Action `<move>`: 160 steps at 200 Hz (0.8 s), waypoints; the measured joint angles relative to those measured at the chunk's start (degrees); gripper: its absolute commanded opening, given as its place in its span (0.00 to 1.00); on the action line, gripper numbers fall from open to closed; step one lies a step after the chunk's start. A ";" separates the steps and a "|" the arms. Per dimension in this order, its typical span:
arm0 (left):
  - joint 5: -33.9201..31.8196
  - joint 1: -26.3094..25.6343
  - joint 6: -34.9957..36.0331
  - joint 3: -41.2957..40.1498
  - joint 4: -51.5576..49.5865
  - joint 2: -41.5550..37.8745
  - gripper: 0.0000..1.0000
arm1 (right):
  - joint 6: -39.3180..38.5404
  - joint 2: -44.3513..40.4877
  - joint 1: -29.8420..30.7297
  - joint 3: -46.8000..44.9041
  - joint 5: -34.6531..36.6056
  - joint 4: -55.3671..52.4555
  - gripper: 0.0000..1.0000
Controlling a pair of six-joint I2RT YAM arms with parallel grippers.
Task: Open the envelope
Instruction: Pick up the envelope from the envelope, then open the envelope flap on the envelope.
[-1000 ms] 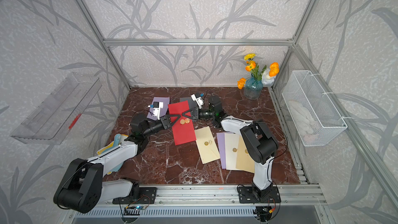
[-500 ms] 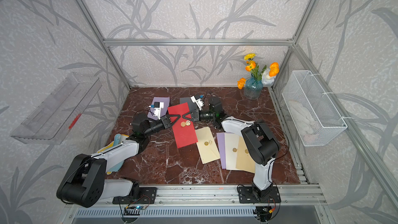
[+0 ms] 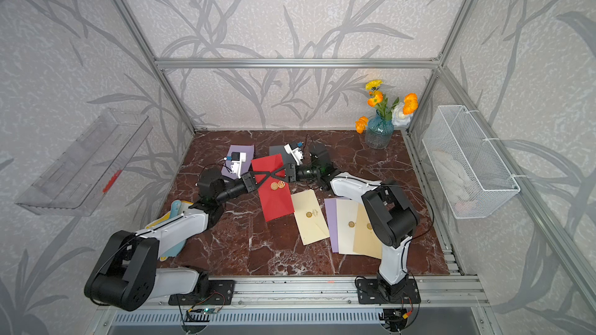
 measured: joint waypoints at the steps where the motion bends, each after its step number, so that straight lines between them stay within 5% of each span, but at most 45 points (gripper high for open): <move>1: -0.09 -0.02 0.17 0.02 -0.17 -0.11 0.00 | -0.24 -0.02 0.00 0.04 0.20 -0.24 0.48; 82: -7.50 -0.26 5.40 6.93 -14.51 -2.40 0.00 | -22.69 -10.54 5.79 1.92 29.38 -24.02 0.59; 160: -15.98 -1.29 4.52 14.97 -25.75 -2.38 0.00 | -37.22 -13.09 18.51 -3.89 56.81 -24.94 0.60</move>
